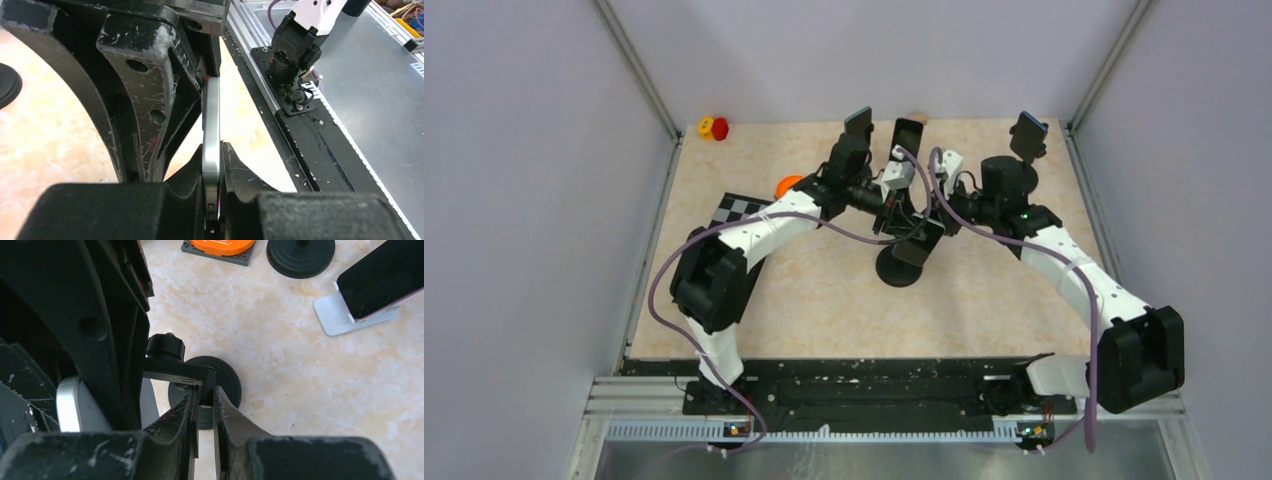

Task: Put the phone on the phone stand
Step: Install the phone on the phone stand.

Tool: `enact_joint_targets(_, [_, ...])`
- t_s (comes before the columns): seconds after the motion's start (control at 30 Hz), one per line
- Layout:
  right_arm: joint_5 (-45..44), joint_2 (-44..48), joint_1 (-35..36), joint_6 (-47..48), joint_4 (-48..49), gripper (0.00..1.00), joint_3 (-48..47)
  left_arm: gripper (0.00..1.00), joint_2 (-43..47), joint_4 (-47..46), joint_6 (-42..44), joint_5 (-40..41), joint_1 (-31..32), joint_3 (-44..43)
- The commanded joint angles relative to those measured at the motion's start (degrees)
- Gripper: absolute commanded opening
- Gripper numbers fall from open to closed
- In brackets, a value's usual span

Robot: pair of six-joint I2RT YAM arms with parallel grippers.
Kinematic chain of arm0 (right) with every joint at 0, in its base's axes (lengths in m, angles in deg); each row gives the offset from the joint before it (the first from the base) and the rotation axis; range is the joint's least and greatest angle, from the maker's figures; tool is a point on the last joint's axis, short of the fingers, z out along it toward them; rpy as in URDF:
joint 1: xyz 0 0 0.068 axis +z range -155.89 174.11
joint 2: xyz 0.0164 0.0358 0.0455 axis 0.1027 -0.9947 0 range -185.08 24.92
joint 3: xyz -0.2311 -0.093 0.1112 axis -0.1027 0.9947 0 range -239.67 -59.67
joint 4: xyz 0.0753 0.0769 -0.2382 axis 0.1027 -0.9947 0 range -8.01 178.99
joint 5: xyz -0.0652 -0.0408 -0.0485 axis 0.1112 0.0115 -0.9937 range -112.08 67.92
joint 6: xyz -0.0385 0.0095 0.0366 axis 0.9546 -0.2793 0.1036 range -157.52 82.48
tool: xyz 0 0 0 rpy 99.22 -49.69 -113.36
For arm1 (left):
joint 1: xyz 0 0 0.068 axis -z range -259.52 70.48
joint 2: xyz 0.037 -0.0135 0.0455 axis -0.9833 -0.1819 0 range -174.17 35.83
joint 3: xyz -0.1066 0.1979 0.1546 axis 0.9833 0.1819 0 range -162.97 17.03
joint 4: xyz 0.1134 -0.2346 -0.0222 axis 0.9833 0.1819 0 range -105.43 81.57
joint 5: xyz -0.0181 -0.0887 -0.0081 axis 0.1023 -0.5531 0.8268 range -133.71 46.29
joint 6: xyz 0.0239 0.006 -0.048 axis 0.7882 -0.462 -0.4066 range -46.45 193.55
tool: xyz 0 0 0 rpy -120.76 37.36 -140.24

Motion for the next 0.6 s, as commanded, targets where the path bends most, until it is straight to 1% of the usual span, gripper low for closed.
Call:
enact_joint_targets(0.0, [-2.1, 1.6, -0.5, -0.2, -1.3, 0.0, 1.8, 0.0, 5.0, -15.2, -9.6, 5.0, -2.1, 2.5])
enact_joint_targets(0.2, [-4.6, 2.3, -0.5, -0.4, -0.5, 0.0, 3.2, 0.0, 5.9, -27.4, -20.4, 6.6, -3.1, 6.4])
enact_joint_targets(0.27, [-5.7, 2.6, -0.6, -0.7, -0.1, 0.0, 3.6, 0.0, 6.2, -30.3, -22.8, 7.4, -3.6, 7.4])
enact_joint_targets(0.57, [-6.6, 3.3, -1.9, -2.4, 1.5, 0.0, 4.5, 0.0, 10.5, -27.2, -20.1, 14.3, -5.1, 12.3])
